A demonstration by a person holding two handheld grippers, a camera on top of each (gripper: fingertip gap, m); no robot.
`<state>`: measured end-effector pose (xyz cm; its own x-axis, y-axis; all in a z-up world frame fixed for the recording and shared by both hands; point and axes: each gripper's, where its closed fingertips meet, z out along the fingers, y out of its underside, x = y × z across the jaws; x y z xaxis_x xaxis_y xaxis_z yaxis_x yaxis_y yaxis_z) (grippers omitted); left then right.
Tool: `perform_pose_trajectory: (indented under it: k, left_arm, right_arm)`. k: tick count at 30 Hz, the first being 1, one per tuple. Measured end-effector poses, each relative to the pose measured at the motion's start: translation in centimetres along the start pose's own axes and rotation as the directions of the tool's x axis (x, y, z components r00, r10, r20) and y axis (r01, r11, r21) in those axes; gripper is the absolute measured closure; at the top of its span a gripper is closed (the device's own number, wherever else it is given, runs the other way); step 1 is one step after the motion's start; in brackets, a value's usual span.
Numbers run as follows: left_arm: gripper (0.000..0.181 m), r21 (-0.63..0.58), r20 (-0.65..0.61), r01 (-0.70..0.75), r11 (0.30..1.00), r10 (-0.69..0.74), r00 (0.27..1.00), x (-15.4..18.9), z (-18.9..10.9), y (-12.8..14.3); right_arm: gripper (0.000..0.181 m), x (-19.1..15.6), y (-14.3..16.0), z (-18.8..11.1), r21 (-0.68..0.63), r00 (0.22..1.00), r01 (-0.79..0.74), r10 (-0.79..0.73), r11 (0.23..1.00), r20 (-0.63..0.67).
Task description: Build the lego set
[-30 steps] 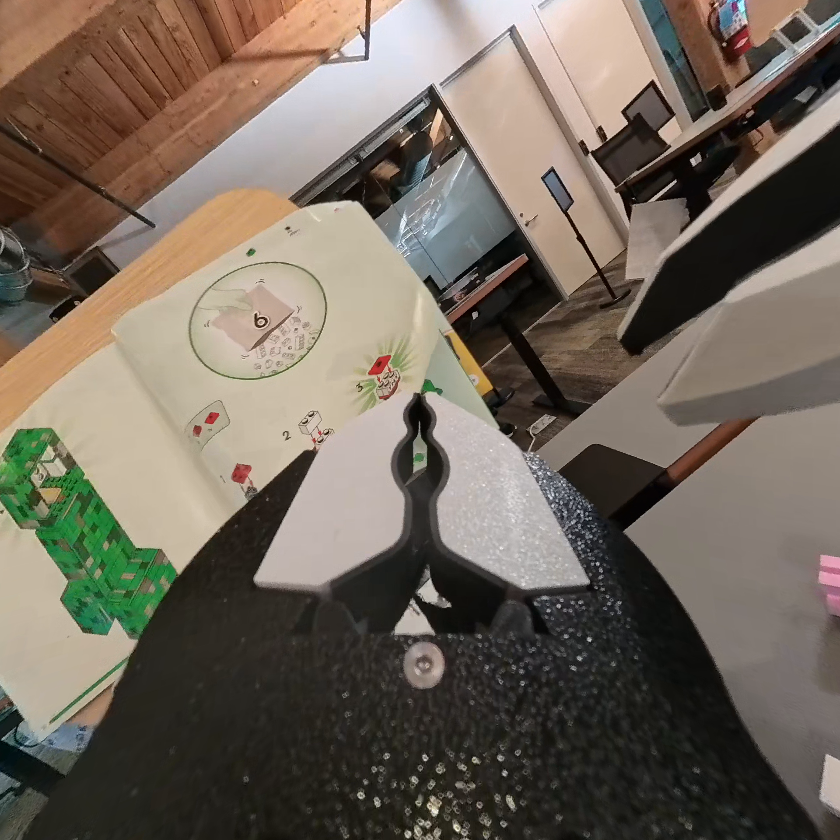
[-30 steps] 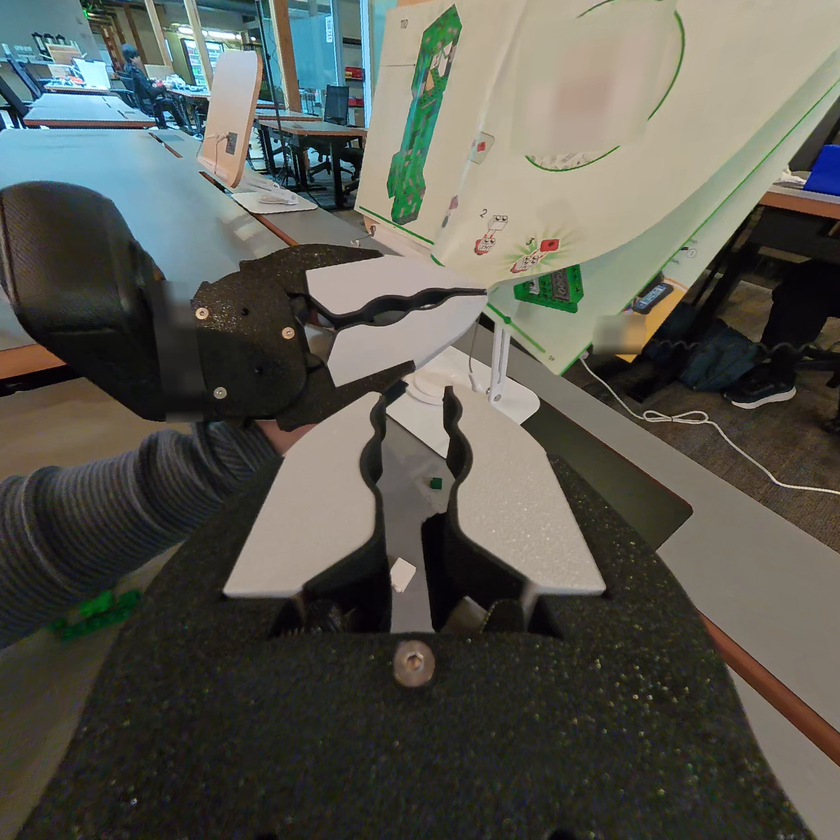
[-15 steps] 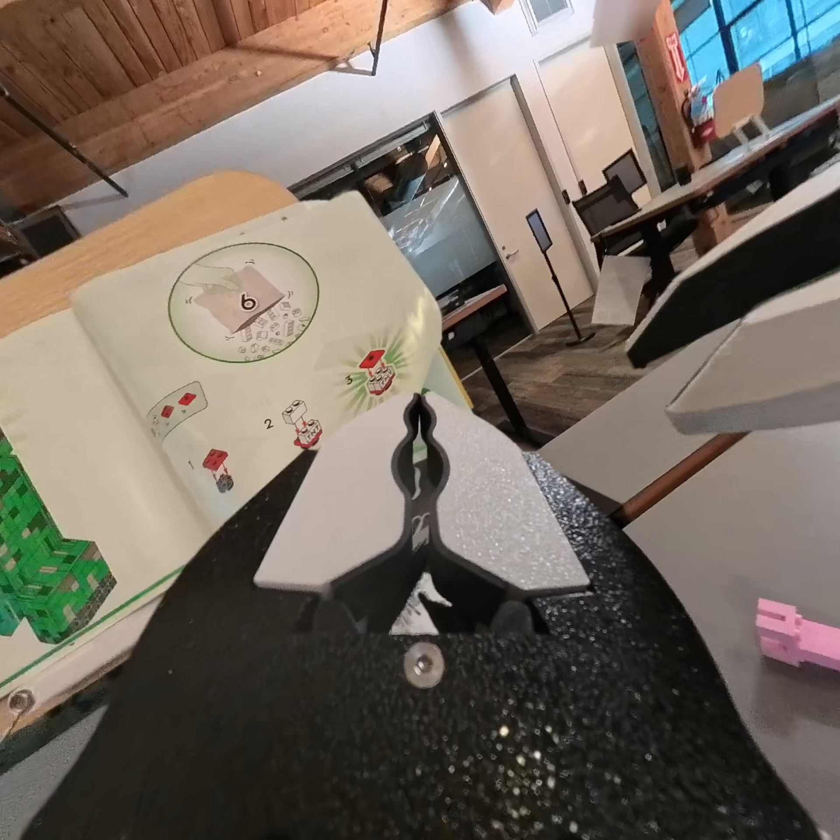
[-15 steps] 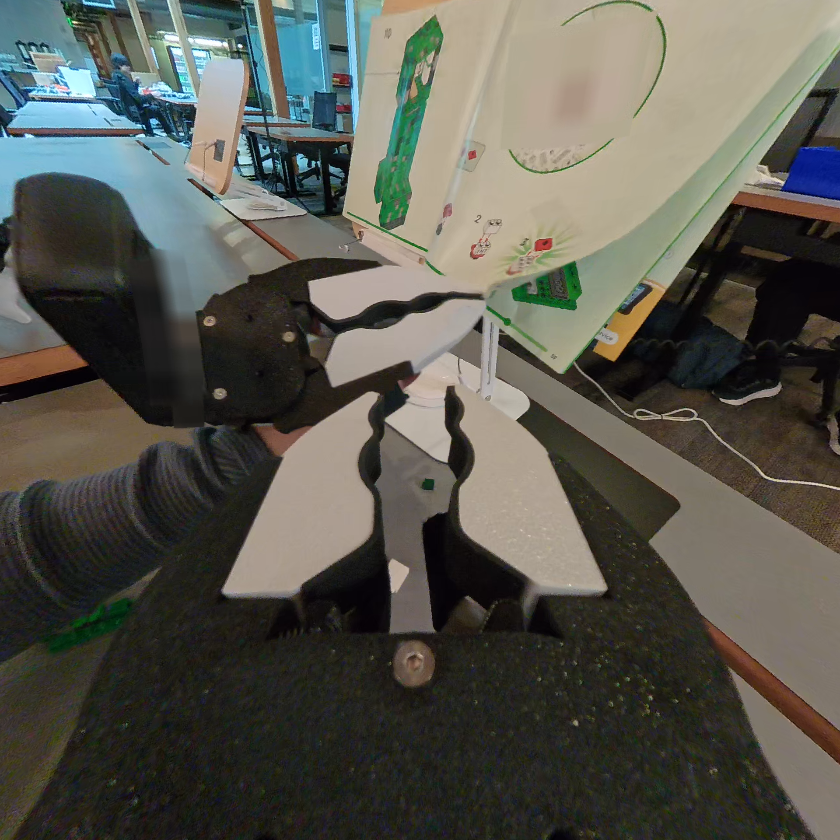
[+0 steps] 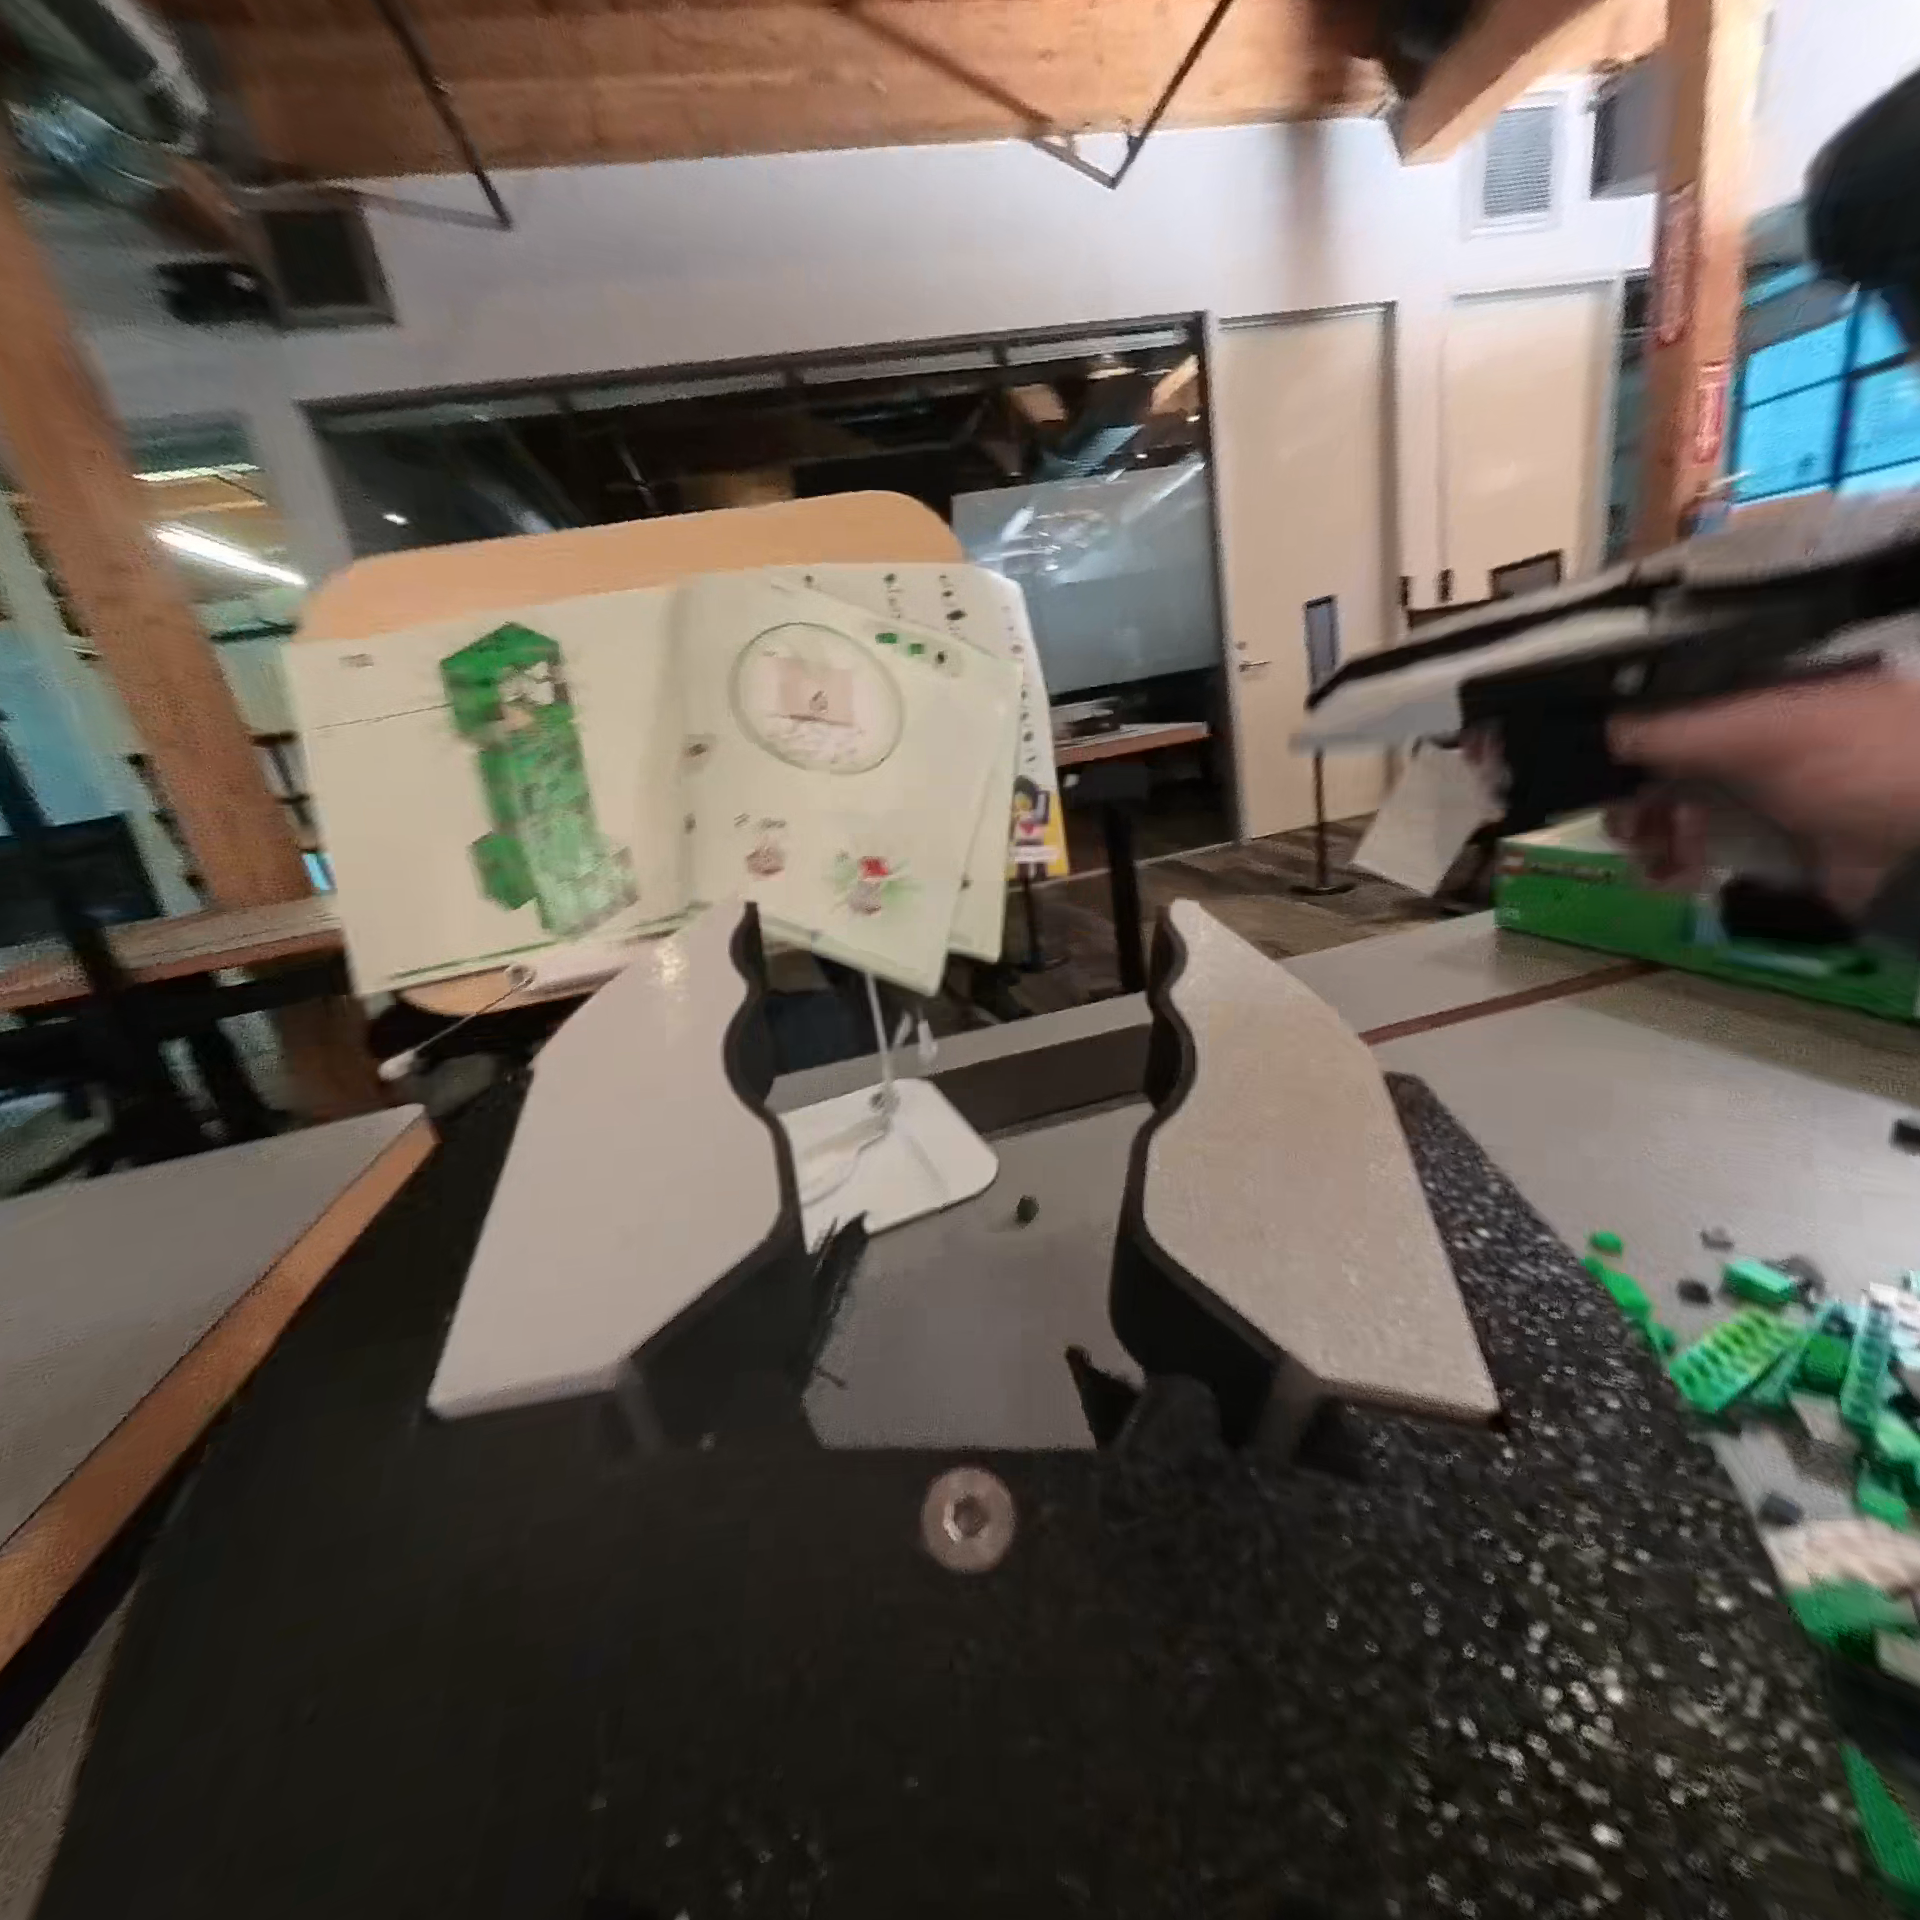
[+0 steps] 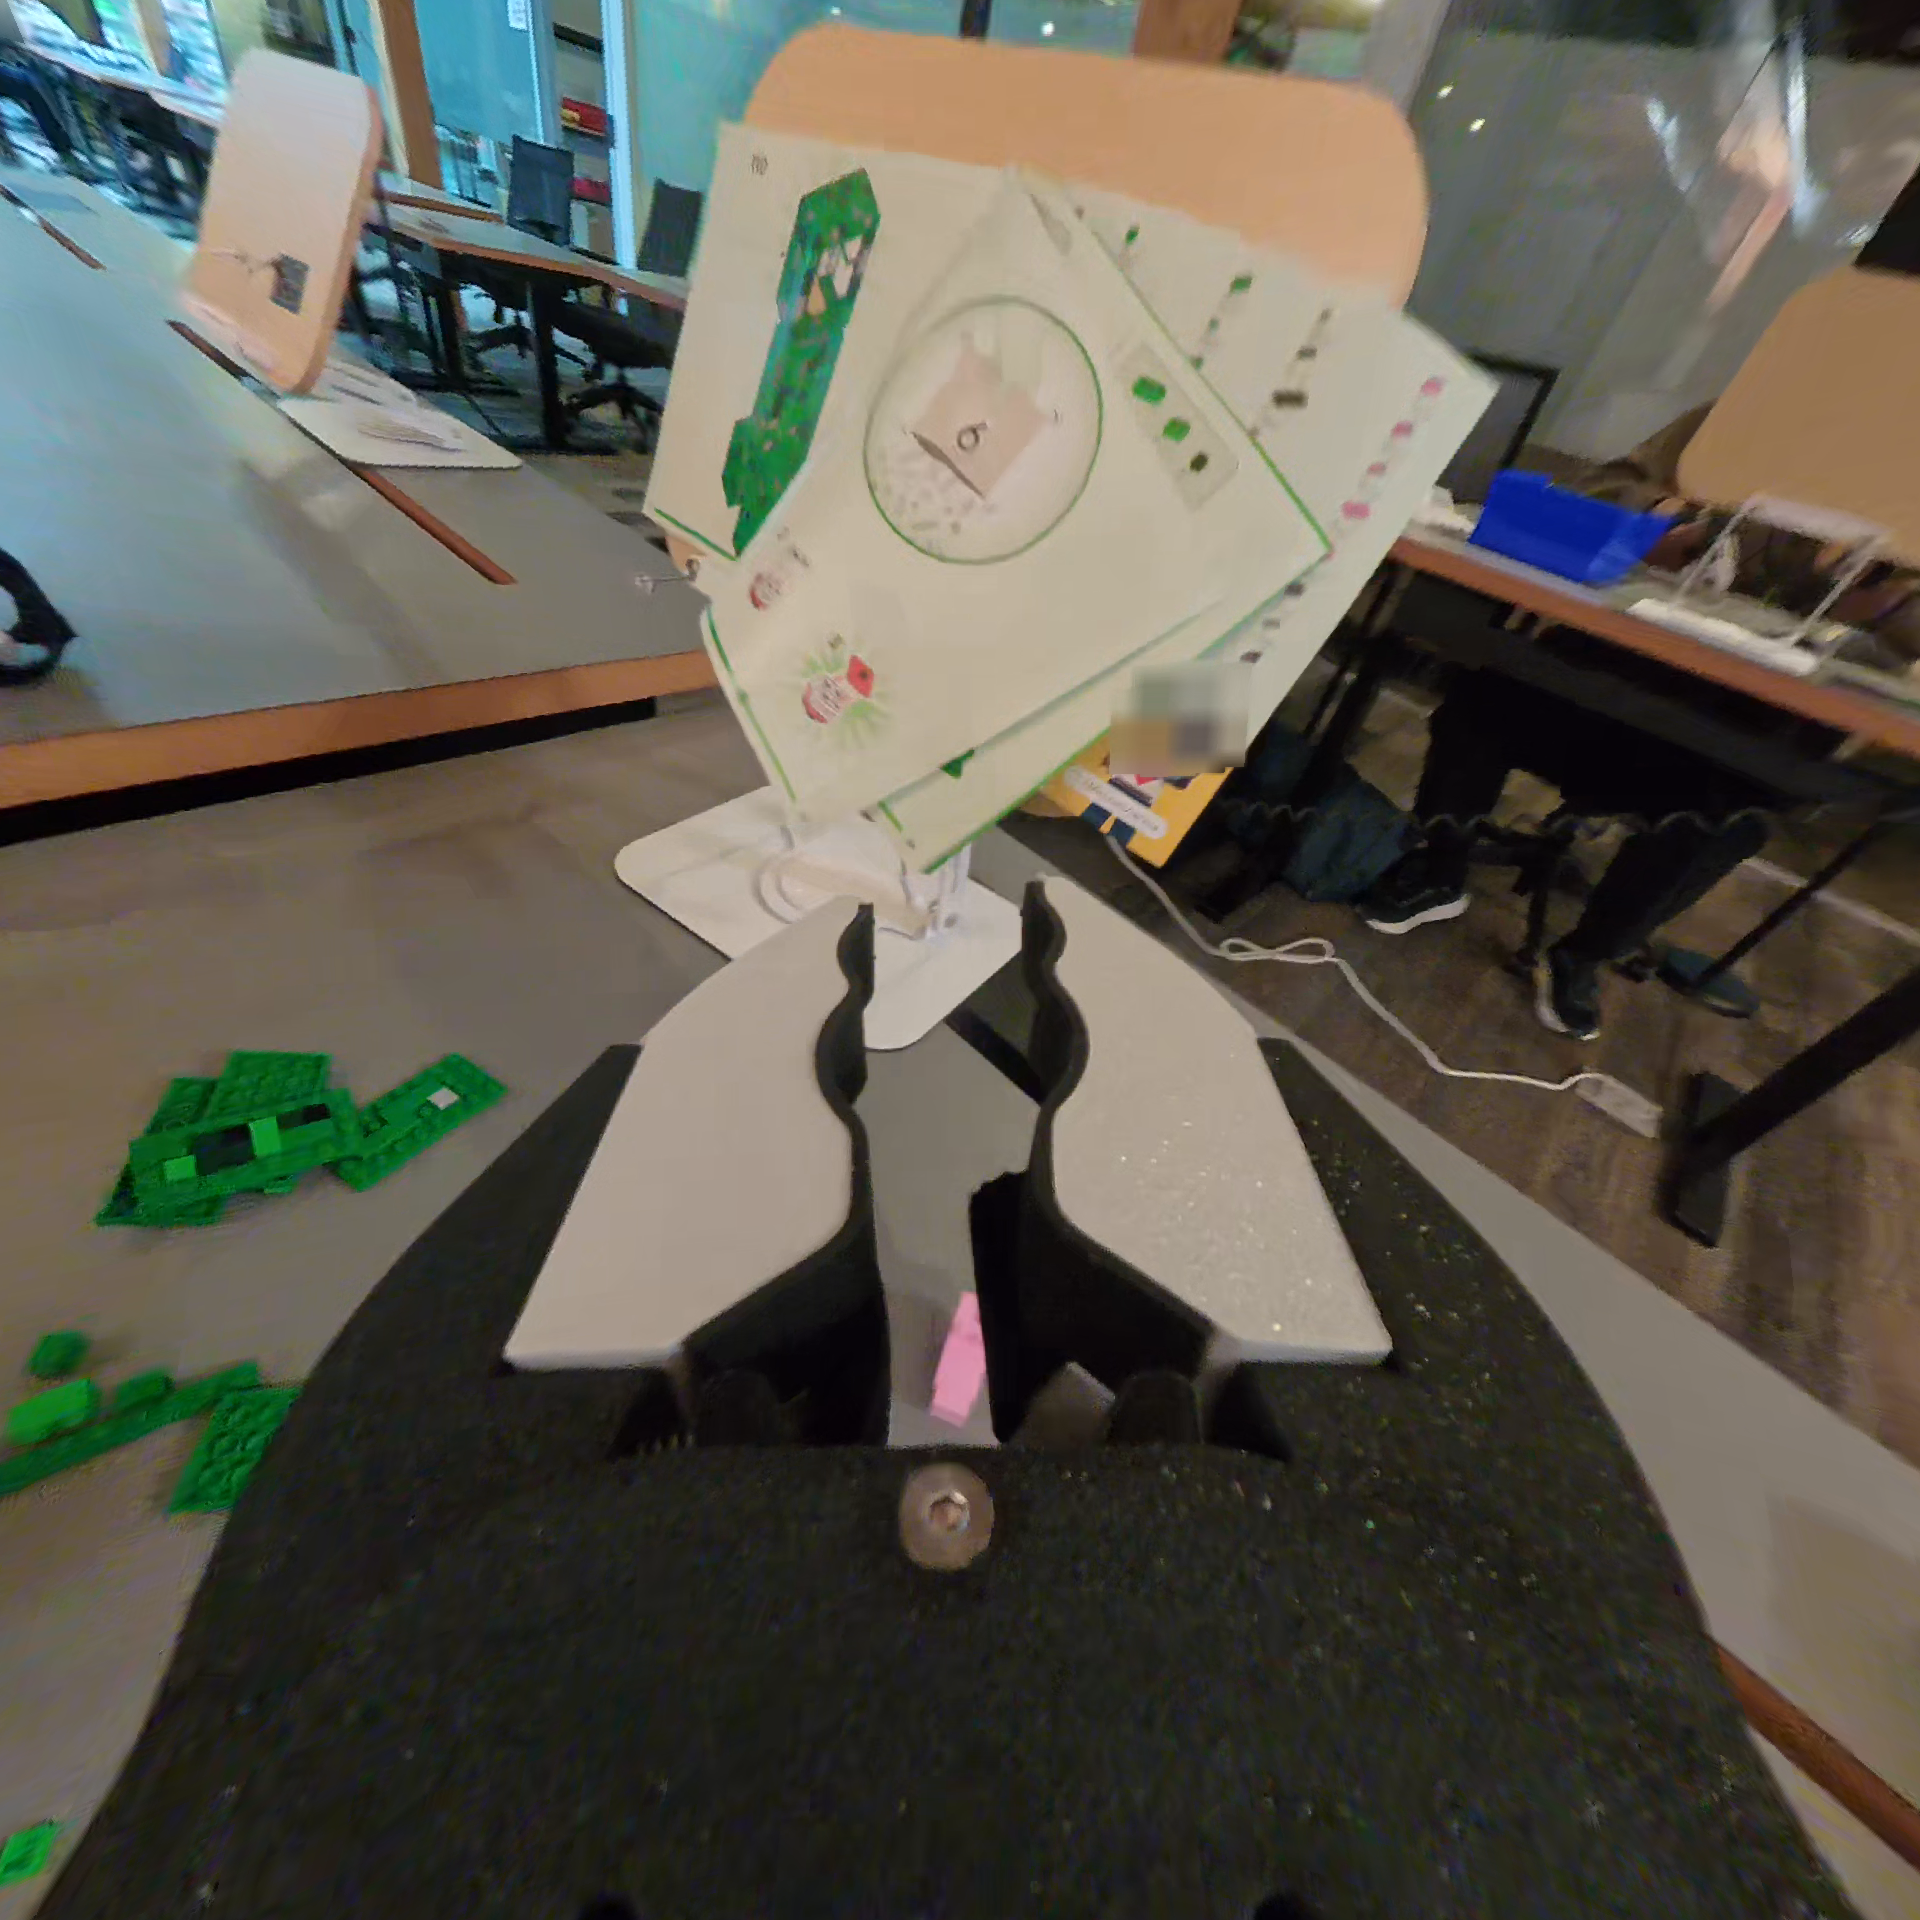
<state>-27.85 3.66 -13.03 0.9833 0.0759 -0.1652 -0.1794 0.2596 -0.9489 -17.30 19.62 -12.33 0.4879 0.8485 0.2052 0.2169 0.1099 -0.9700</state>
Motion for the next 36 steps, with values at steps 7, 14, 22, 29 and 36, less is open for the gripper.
perform_pose_trajectory:
  k: [7, 14, 22, 29, 36]
  left_arm:
    - [0.120, 0.020, -0.003, -0.147, 0.989, 0.147, 0.989, 3.4, -4.4, 3.0]
    - [0.129, 0.029, -0.003, -0.043, 0.999, 0.043, 0.999, 3.8, -4.9, 5.7]
    - [0.132, -0.009, 0.036, -0.018, 1.000, 0.018, 0.999, 2.4, -5.4, 6.8]
    - [0.136, -0.026, 0.056, -0.019, 0.999, 0.021, 0.998, 2.1, -5.5, 7.1]
    - [0.138, -0.051, 0.112, -0.003, 0.999, 0.009, 0.994, 1.1, -5.7, 7.6]
  right_arm:
    - [0.145, -4.0, -0.7, -8.7, 0.017, 0.996, -0.004, 0.003, 1.000, 0.089]
    - [0.146, -2.3, 4.9, -22.5, -0.111, 0.993, 0.117, -0.118, 0.987, -0.006]
    - [0.146, 10.1, 11.5, -40.6, -0.311, 0.849, 0.029, -0.188, 0.950, -0.494]
    - [0.117, 20.6, 15.3, -58.8, -0.389, 0.425, -0.214, -0.273, 0.896, -0.863]
    - [0.141, 23.4, 21.7, -60.0, -0.370, 0.509, -0.404, -0.130, 0.837, -0.851]
